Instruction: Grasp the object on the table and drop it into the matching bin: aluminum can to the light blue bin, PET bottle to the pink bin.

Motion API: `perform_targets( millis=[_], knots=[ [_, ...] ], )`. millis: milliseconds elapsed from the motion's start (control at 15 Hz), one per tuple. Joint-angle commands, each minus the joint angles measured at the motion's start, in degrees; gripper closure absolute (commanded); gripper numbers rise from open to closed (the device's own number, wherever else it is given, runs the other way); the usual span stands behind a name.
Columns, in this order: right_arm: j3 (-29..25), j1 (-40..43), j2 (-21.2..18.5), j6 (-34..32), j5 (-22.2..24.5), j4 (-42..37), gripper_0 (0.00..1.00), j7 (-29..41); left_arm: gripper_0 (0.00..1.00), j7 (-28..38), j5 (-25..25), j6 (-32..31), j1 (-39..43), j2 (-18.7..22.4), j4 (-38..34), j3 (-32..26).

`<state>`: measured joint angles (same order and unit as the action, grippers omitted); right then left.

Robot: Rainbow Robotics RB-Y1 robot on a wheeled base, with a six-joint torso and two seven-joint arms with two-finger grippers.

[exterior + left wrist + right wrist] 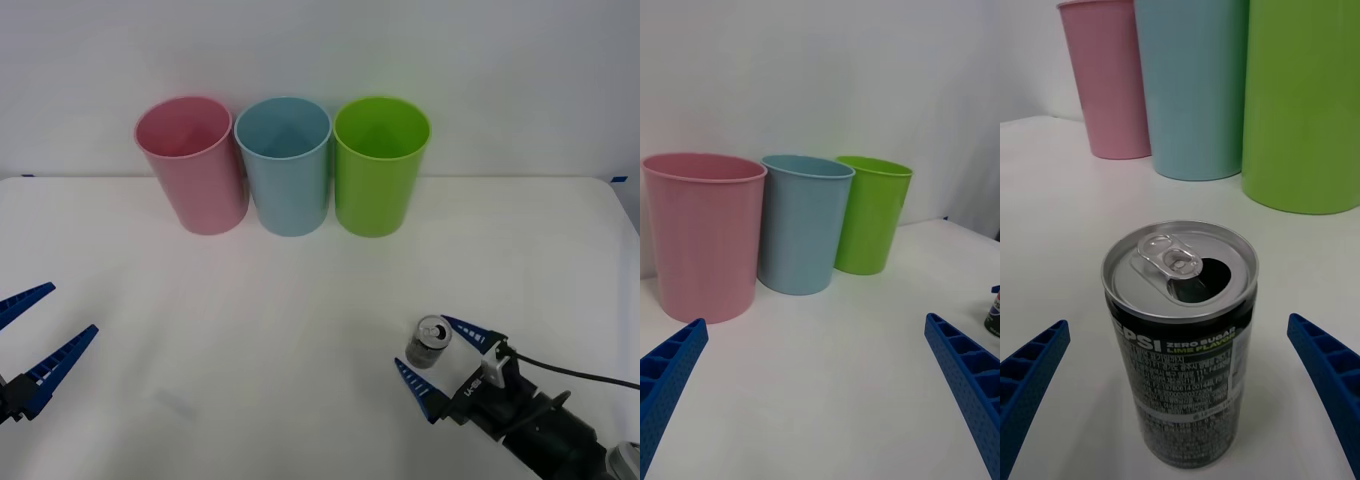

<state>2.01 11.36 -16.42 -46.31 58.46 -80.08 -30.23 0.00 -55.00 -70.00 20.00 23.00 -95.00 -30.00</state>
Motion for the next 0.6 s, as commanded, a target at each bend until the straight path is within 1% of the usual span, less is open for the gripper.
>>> perform_targets(
  millis=[67, 467, 533, 600],
  knots=[
    [0.1, -0.5, 1.4, 1.3, 1.6, 0.0, 0.0, 0.0, 0.0, 0.0, 0.0, 0.0, 0.0, 0.0, 0.0, 0.0],
    [1.2, -1.3, 1.4, 3.1, 1.6, 0.0, 0.0, 0.0, 0.0, 0.0, 0.0, 0.0, 0.0, 0.0, 0.0, 0.0],
    [1.2, -1.4, 1.4, 3.1, 1.5, 0.0, 0.12, 0.0, 0.0, 0.0, 0.0, 0.0, 0.0, 0.0, 0.0, 0.0],
    [1.2, -1.5, 1.4, 3.1, 1.5, -0.1, 0.62, 0.0, 0.0, 0.0, 0.0, 0.0, 0.0, 0.0, 0.0, 0.0]
  ],
)
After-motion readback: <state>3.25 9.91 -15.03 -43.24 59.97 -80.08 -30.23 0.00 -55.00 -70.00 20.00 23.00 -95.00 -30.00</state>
